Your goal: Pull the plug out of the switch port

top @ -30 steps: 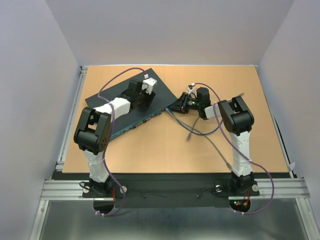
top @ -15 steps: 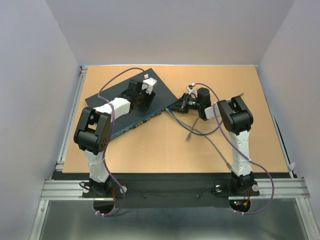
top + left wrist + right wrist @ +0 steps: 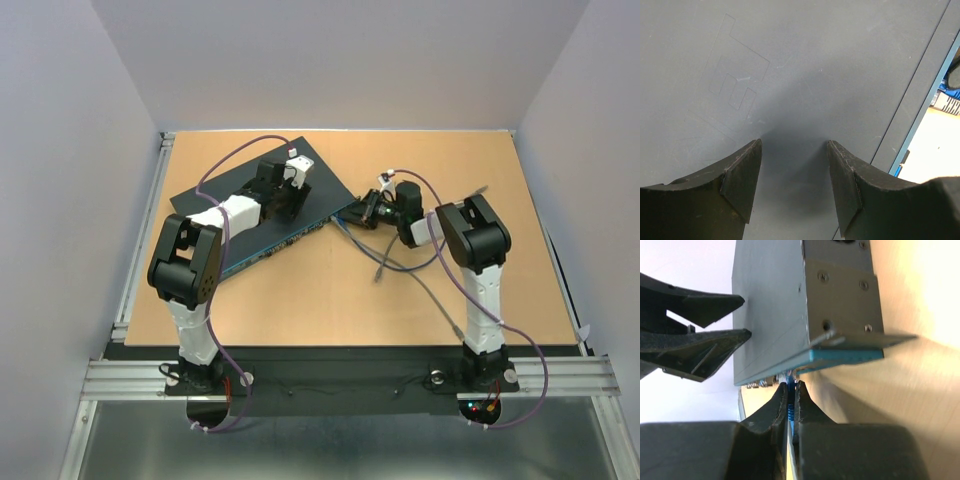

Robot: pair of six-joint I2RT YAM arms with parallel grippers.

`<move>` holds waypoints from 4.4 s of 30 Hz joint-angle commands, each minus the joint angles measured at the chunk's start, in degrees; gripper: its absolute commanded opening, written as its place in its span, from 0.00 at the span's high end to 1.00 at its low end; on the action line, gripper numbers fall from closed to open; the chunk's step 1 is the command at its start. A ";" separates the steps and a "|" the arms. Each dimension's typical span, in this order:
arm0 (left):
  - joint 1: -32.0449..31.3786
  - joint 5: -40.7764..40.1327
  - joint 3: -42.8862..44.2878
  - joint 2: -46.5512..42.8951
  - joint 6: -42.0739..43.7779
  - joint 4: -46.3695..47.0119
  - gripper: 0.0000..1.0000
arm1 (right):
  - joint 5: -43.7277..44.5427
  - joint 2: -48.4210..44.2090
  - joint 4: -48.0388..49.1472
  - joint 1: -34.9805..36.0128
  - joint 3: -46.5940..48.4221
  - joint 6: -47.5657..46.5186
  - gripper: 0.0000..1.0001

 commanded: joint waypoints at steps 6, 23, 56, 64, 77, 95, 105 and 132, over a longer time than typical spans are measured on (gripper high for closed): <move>-0.34 2.41 1.10 -4.12 1.49 -0.85 0.34 | -0.64 -3.88 -2.95 -0.11 -5.21 -4.41 0.99; -1.40 1.44 2.51 -7.20 2.81 -3.75 0.34 | 22.01 -17.59 -12.26 -4.77 -1.88 -11.01 1.00; -1.31 1.09 1.19 -10.10 3.69 -5.42 0.34 | 48.76 -21.90 -27.30 -16.02 29.09 -23.32 0.99; -1.31 1.00 0.58 -10.19 4.05 -5.42 0.34 | 48.50 -15.23 -27.12 -17.52 22.47 -23.22 0.86; -1.31 0.56 0.57 -8.44 3.87 -4.98 0.34 | 16.90 -21.28 -30.37 -11.29 11.00 -33.95 0.00; -1.31 -1.37 -0.57 -6.68 3.96 -4.19 0.34 | 2.27 -8.55 -12.72 1.64 0.59 -15.06 0.26; -1.31 -1.37 -0.39 -5.80 3.87 -4.10 0.34 | 1.48 0.42 -4.45 3.40 4.19 -5.13 0.43; -1.22 -1.11 -1.09 -6.50 3.78 -2.87 0.34 | 2.26 -1.86 -1.90 3.75 0.15 -3.63 0.57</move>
